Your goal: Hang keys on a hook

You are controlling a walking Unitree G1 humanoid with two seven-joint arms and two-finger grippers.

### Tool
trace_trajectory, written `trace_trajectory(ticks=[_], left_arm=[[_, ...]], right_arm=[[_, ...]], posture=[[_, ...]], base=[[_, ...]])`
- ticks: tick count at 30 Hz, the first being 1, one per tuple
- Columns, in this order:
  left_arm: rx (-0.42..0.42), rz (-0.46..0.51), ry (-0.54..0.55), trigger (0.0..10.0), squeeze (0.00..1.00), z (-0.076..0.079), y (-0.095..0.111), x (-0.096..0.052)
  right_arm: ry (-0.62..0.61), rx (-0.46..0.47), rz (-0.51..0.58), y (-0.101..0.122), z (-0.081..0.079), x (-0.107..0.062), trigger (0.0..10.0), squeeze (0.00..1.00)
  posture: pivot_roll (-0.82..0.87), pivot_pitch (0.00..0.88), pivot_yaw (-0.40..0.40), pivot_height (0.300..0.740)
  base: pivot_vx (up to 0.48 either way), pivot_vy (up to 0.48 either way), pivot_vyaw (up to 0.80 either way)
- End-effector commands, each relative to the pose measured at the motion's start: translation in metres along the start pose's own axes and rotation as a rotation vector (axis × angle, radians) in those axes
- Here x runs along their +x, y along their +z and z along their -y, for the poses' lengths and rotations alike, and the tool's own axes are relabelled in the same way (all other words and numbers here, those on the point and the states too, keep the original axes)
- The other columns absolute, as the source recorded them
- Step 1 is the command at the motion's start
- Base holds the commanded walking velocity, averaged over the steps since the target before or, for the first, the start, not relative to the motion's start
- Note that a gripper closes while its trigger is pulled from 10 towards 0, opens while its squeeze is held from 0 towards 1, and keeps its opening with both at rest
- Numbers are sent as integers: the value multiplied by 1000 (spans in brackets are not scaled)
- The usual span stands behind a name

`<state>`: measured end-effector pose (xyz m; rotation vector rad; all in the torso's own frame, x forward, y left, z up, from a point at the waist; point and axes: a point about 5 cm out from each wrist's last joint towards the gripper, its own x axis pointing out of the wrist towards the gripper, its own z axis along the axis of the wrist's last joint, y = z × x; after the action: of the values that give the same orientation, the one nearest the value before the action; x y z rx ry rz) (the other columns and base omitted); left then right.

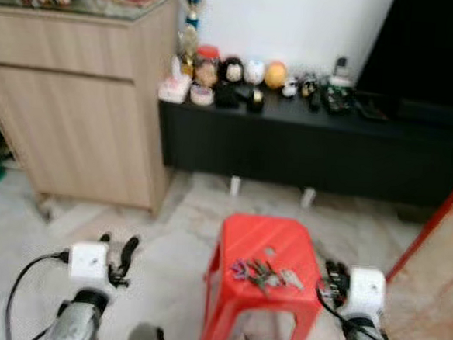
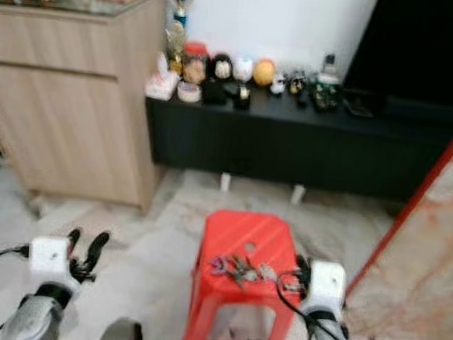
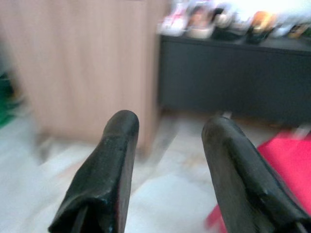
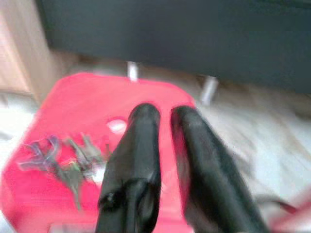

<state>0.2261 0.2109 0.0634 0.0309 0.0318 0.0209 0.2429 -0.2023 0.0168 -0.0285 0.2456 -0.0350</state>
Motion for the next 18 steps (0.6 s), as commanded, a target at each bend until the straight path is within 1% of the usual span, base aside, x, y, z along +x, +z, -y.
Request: trace_trajectory(ticks=[1, 7, 10, 14, 18], left_arm=[[3, -12, 10, 10000, 0, -2, -1, 1], [5, -3, 19, 10000, 0, -5, 2, 2], [3, -14, 14, 10000, 0, -5, 1, 0], [0, -44, -23, 10000, 0, -1, -4, 1], [4, -23, -40, 10000, 0, 3, -2, 1]], right_arm=[[21, 0, -15, -4, -6, 0, 10000, 0], [27, 0, -16, -2, -7, 5, 10000, 0], [22, 13, -22, -3, -6, 8, 10000, 0], [31, 1, -23, -3, -7, 10, 10000, 0], [20, 13, -19, -3, -5, 11, 10000, 0]], posture=[[98, 0, -74, 621], [108, 0, -73, 621], [108, 0, -69, 621], [92, 0, -61, 621], [73, 0, -52, 621]], base=[[0, 0, 0], [0, 0, 0], [0, 0, 0], [0, 0, 0], [0, 0, 0]])
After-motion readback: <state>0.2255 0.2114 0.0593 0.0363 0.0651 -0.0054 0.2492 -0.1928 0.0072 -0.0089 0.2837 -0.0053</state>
